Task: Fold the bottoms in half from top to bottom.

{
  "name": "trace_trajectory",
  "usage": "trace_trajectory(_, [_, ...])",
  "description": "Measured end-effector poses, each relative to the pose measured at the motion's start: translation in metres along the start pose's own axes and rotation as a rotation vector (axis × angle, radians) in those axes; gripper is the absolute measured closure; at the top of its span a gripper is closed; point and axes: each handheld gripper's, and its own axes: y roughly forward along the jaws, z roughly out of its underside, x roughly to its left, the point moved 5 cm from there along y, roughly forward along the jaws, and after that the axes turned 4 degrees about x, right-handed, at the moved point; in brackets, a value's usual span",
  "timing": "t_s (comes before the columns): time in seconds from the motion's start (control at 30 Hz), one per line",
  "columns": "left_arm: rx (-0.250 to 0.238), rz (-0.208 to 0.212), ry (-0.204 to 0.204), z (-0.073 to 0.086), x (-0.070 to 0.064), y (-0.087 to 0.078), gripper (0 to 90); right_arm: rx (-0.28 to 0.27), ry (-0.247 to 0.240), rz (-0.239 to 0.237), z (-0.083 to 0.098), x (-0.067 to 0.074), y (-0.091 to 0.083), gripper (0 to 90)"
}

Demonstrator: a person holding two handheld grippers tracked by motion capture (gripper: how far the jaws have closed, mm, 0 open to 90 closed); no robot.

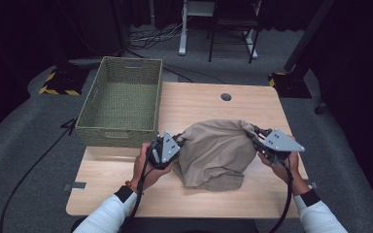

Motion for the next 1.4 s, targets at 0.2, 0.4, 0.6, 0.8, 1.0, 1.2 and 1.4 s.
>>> trace_trajectory(0.2, [0.033, 0.043, 0.179, 0.038, -0.043, -0.025, 77.1, 0.000, -0.213, -0.082, 0.044, 0.069, -0.038, 76.9])
trace_trajectory(0.4, [0.098, 0.214, 0.223, 0.067, -0.068, -0.033, 75.5, 0.134, -0.296, -0.179, 0.087, 0.100, -0.044, 77.4])
trace_trajectory(0.6, [0.148, 0.331, 0.201, 0.073, -0.077, -0.030, 70.6, 0.201, -0.257, -0.215, 0.105, 0.103, -0.029, 78.1])
trace_trajectory(0.8, [0.117, 0.421, -0.105, 0.056, -0.059, -0.036, 34.4, 0.219, -0.133, -0.249, 0.102, 0.091, -0.022, 77.8])
trace_trajectory(1.0, [0.087, 0.476, -0.238, 0.034, -0.069, -0.031, 15.8, 0.198, 0.059, -0.269, 0.082, 0.065, -0.019, 77.9])
trace_trajectory(1.2, [0.196, 0.363, -0.201, 0.032, -0.076, -0.002, 15.6, 0.162, 0.125, -0.263, 0.067, 0.050, -0.008, 78.0])
trace_trajectory(1.4, [0.303, 0.300, -0.218, 0.043, -0.071, 0.019, 15.2, 0.090, 0.108, -0.261, 0.050, 0.045, -0.012, 78.1])
